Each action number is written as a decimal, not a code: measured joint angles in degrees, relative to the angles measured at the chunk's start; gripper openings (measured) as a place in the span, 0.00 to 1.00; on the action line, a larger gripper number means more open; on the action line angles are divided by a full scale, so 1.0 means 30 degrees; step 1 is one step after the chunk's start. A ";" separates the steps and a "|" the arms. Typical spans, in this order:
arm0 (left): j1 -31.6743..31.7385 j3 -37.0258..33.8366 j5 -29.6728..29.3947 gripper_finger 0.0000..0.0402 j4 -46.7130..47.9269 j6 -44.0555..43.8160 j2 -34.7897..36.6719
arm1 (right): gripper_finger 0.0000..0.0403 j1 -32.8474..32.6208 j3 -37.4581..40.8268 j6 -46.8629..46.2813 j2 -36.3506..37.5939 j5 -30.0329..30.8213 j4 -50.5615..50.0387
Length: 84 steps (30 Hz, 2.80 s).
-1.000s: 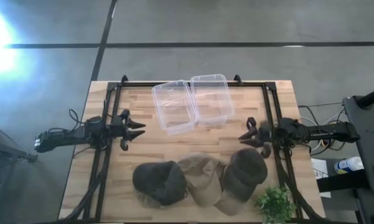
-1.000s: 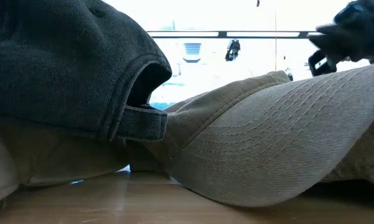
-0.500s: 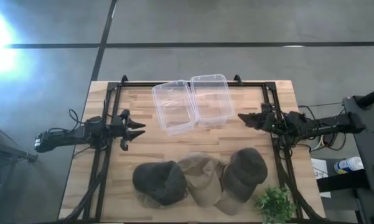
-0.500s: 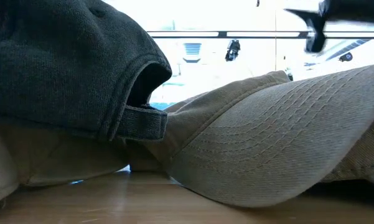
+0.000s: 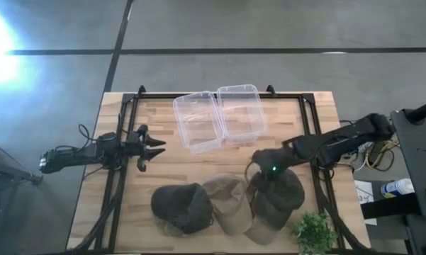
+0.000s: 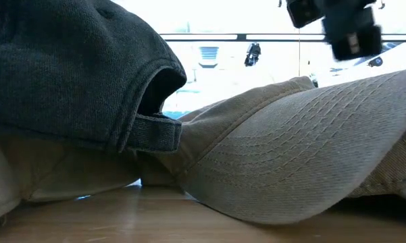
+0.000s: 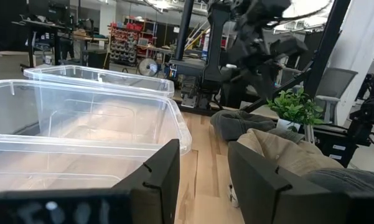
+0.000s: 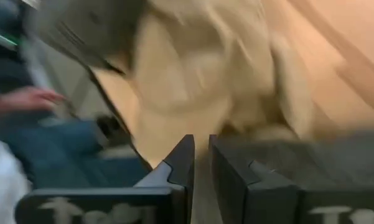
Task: Pick & Place hat
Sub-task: Put the right black cap into the right transparent bin
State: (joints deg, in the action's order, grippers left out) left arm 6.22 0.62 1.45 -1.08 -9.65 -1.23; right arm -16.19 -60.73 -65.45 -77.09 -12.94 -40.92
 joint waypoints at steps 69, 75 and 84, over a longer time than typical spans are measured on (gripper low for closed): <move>0.0005 0.0000 0.0007 0.33 -0.0029 -0.0001 -0.0175 | 0.49 -0.6210 -1.6375 -0.8333 -1.5807 1.2569 -1.6356; 0.0004 0.0000 0.0007 0.33 -0.0040 0.0000 -0.0175 | 0.49 -0.4169 -1.2987 -1.2260 -1.1410 1.2768 -1.6149; 0.0001 0.0000 0.0007 0.33 -0.0044 0.0000 -0.0175 | 0.49 0.0641 -0.4852 -0.8177 -0.6455 0.6691 -0.5723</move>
State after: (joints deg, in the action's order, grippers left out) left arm 6.22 0.62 1.48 -1.21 -9.65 -1.76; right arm -14.27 -75.29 -89.99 -96.45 7.13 -58.09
